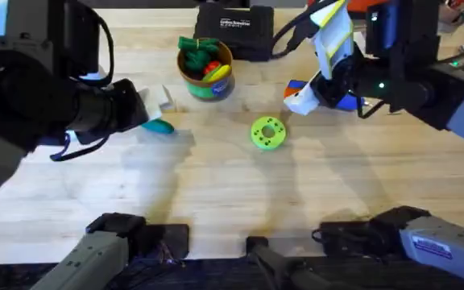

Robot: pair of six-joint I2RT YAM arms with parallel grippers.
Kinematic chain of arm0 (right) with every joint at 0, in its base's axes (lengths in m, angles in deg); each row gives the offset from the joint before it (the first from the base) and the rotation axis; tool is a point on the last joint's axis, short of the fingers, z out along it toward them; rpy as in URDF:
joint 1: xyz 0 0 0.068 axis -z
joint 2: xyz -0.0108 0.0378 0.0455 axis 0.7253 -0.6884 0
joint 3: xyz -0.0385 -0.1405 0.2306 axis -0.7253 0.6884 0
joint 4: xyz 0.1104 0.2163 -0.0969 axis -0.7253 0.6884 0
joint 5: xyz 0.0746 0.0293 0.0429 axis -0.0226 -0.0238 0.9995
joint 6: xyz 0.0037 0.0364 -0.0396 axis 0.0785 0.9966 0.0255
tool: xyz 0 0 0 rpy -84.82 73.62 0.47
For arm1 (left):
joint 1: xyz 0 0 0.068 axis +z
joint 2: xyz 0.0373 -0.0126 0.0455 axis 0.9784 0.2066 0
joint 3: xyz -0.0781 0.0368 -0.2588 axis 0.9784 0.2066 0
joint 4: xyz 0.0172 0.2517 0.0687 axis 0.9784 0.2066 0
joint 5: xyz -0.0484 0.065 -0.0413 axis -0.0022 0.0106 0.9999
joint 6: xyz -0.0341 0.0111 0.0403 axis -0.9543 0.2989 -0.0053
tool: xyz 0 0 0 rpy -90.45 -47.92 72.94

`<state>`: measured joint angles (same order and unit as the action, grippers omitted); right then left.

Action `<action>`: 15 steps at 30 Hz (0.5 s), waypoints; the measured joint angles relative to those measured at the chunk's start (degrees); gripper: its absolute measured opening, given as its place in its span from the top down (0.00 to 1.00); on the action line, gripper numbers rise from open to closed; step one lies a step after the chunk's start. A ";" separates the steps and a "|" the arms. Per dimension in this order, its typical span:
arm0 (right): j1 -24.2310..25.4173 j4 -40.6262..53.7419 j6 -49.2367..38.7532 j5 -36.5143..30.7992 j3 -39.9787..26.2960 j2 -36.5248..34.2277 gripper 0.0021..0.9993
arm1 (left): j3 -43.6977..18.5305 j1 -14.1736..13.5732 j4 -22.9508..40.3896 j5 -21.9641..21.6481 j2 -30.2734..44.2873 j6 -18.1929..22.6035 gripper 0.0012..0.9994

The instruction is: Pick up the gripper from the table and insert it into the empty holder that is missing its gripper. Then pick up a screw, insert it into the mounting hole, and use the screwdriver to tighten it. Finally, clean up the table by picking up the vegetable and placing it into the bucket.

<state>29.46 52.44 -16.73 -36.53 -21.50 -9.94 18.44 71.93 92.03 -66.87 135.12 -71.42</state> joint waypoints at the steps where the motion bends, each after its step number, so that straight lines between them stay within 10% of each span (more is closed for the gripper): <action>1: 0.00 0.00 0.00 0.00 0.00 0.00 0.01 | 0.00 0.47 -0.18 0.20 1.09 -1.93 0.01; 6: 0.00 0.01 0.00 0.01 0.00 0.00 0.01 | 0.00 0.96 -5.35 2.98 8.11 -21.86 0.01; 15: 0.00 0.00 0.02 0.02 0.00 0.00 0.01 | 0.00 0.96 -6.72 5.10 17.26 -41.27 0.01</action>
<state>29.46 52.44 -16.70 -36.50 -21.50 -9.94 18.44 72.89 85.31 -61.77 152.38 -112.69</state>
